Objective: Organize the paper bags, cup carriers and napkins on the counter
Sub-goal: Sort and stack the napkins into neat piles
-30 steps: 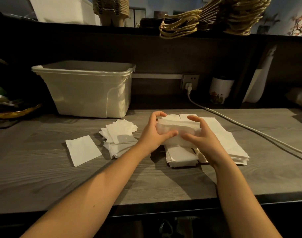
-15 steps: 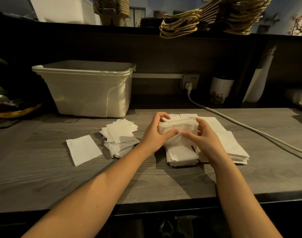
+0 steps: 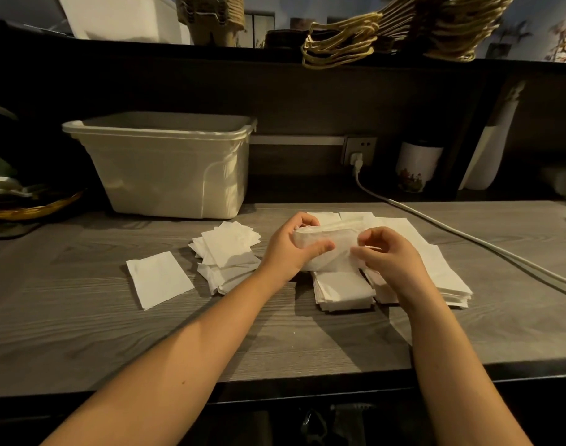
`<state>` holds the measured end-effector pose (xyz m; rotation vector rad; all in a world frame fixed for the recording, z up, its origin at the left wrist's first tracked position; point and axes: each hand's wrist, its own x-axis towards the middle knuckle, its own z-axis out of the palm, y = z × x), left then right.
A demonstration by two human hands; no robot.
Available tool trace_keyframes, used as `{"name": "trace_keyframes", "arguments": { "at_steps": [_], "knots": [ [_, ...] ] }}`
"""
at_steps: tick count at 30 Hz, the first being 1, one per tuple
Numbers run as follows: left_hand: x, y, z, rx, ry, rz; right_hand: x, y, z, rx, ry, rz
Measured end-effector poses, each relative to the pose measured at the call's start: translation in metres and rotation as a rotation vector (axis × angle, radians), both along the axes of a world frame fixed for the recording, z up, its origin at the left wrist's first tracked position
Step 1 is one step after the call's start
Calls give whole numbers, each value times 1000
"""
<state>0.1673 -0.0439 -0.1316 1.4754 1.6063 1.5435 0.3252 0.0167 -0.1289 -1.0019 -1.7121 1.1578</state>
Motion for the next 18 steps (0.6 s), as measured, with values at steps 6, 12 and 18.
{"name": "trace_keyframes", "arguments": {
  "at_steps": [6, 12, 18],
  "knots": [
    [1, -2, 1, 17, -11, -17, -1, -2, 3, 21, -26, -3],
    [1, -3, 1, 42, -44, -46, 0, -2, 3, 26, -19, -12],
    [2, -2, 1, 62, -28, -53, 0, -2, 2, 18, 33, -39]
  ]
}}
